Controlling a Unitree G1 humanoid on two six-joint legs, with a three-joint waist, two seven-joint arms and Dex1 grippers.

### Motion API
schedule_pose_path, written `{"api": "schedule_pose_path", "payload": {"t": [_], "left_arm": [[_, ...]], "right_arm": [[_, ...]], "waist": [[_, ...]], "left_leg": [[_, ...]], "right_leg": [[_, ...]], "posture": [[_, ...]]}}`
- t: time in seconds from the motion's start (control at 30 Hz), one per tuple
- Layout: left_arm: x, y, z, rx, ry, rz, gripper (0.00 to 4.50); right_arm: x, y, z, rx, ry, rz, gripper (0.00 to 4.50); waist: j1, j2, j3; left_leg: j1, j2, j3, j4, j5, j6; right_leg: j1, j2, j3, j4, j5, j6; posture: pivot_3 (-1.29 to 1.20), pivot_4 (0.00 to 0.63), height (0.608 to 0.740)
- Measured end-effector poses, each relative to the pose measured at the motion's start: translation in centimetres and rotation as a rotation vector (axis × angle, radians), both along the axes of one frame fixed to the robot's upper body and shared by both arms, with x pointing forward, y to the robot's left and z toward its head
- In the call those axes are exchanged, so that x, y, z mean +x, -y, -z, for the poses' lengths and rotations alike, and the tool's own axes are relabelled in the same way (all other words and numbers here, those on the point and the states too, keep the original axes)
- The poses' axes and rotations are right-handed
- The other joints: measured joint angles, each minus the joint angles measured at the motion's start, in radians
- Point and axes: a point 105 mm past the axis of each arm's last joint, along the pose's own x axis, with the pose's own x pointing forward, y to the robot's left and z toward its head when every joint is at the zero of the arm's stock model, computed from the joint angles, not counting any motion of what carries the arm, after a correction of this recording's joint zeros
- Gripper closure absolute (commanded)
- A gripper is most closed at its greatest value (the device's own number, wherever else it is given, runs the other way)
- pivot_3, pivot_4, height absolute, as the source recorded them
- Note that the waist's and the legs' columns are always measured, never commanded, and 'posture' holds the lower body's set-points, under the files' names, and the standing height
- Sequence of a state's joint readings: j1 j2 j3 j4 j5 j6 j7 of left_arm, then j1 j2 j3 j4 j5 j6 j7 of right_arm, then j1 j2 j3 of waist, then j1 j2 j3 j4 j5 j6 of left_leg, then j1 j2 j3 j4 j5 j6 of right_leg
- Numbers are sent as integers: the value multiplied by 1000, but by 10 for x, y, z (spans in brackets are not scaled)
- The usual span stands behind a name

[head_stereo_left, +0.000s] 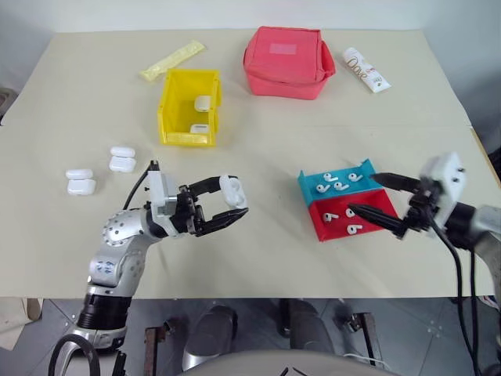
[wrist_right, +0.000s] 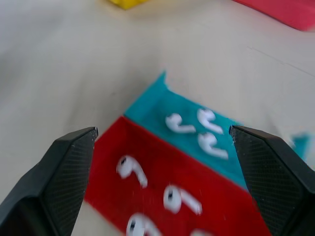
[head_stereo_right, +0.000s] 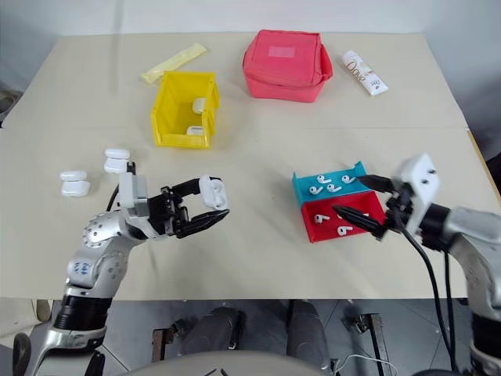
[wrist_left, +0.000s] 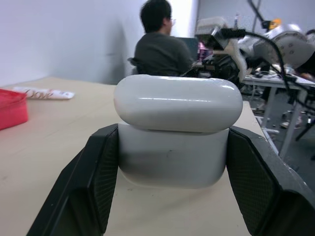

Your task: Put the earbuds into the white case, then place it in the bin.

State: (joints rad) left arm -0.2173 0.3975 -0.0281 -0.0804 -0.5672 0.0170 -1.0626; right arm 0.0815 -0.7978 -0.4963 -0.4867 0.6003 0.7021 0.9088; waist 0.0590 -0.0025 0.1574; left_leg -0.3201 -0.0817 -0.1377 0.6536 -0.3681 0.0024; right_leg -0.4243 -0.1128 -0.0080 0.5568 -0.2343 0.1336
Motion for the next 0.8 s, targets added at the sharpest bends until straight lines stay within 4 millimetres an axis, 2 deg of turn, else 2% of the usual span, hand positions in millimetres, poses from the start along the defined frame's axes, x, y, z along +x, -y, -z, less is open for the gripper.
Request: {"api": "schedule_pose_path", "payload": {"t": [0.2,0.3,0.43,0.57,0.7,0.8], "left_arm": [[3,7,8,1,10,54,1676],[0,10,9,-3,18,83,1676],[-1,12,9,-5,23,91,1676],[-4,14,12,-14,16,91,1676],[-9,19,13,-16,16,94,1676],[-12,24,14,-31,10,90,1676]], "right_arm": [[-48,25,5,-32,-47,120,0],[-58,27,4,-39,-71,141,0],[-59,21,3,-84,-127,135,0],[-48,10,-11,-150,-116,88,0],[-37,-3,-13,-216,-149,29,848],[-29,-20,-19,-307,-163,-78,848]], "waist": [[6,-1,-2],[1,-3,-2],[-5,-1,-3],[-4,-2,-3],[0,-2,-3],[0,-1,-3]], "left_leg": [[1,0,3,0,-1,2],[1,1,9,-1,-3,4],[2,3,11,-1,-4,5],[3,3,11,0,-4,5],[2,3,11,3,-5,5],[2,2,12,5,-6,7]], "right_leg": [[1,1,3,0,1,2],[2,2,8,-1,1,3],[3,4,10,-2,1,3],[2,4,10,-2,2,3],[1,4,10,-3,2,4],[1,3,10,-3,3,5]], "posture": [[0,150,740],[0,150,740],[0,150,740],[0,150,740],[0,150,740],[0,150,740]]}}
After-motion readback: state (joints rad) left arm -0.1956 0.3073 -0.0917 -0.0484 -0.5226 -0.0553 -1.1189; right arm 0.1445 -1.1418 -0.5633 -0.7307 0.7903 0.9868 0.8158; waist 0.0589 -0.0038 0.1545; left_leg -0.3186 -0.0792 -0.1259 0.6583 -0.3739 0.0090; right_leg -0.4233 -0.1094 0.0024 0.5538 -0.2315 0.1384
